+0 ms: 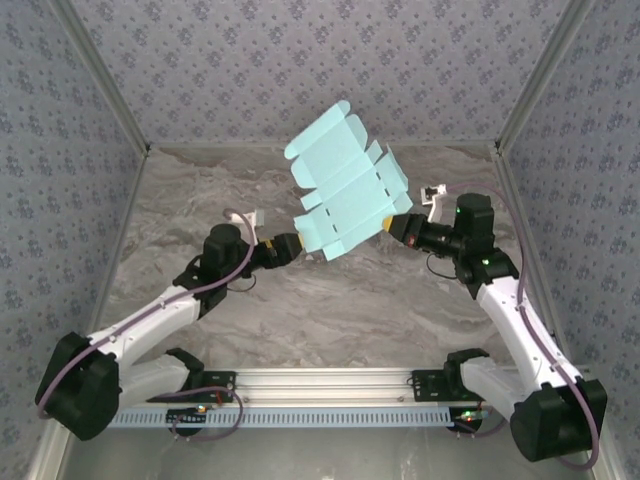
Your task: Fold the paper box
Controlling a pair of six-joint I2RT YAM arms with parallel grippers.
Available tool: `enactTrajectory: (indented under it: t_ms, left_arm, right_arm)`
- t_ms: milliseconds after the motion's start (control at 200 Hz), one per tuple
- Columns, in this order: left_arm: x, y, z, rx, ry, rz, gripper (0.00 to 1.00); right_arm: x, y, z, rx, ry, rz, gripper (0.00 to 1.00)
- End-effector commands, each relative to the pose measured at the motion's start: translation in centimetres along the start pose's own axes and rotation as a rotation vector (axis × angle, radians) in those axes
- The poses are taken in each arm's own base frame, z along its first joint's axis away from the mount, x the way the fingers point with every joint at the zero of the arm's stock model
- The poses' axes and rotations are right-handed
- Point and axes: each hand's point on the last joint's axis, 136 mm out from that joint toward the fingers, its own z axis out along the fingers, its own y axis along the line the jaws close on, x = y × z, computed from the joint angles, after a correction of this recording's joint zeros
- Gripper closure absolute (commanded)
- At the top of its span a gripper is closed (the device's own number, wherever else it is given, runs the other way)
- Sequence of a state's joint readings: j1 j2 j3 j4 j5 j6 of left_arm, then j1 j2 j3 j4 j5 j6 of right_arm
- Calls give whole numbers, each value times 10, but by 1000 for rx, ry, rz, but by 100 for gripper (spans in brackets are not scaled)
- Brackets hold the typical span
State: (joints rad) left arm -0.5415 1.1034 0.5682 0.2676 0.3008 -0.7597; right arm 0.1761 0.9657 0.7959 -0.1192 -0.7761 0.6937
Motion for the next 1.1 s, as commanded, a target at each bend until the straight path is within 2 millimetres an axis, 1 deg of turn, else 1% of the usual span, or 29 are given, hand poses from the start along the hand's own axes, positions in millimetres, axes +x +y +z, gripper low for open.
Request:
enactTrajectory:
  t_ms: [0, 90, 155, 200, 255, 335, 455, 495, 570, 635, 725, 825, 994, 1094]
  left_arm:
    - [-38, -30, -4, 164, -55, -59, 1]
    - [-64, -38, -10, 232, -106, -84, 1]
    - [-75, -51, -12, 283, -113, -65, 1]
    - [-80, -60, -13, 312, -109, -42, 1]
    - [-84, -66, -12, 331, -104, -26, 1]
    - [-89, -68, -12, 351, -115, -15, 2]
    - [-94, -71, -10, 400, -124, -17, 6]
    - [-95, -72, -8, 409, -122, -19, 11]
    - [-95, -69, -4, 407, -118, -31, 26]
    - [-98, -68, -4, 421, -124, -34, 36]
    - [-103, -71, -7, 451, -144, -31, 45]
    - [-104, -73, -9, 453, -148, -8, 53]
    - [-100, -75, -10, 465, -126, 5, 73]
    - [-94, -74, -10, 460, -102, 19, 78]
  right_arm:
    - [-9, 34, -10, -122, -36, -65, 100]
    - [-11, 42, -14, -141, -44, -71, 100]
    - [-11, 46, -14, -160, -44, -74, 100]
    - [-9, 49, -13, -178, -34, -84, 100]
    - [-7, 55, -13, -202, -14, -97, 100]
    - [-4, 60, -13, -219, 12, -103, 100]
    - [-3, 60, -12, -227, 25, -99, 100]
    - [-3, 61, -11, -227, 27, -99, 100]
    - [-2, 63, -10, -244, 40, -101, 100]
    - [2, 66, -9, -254, 63, -109, 100]
    - [5, 65, -8, -237, 88, -118, 100]
    - [7, 66, -8, -241, 92, -125, 100]
    - [9, 64, -6, -234, 90, -117, 100]
    - [10, 62, -4, -229, 90, -112, 100]
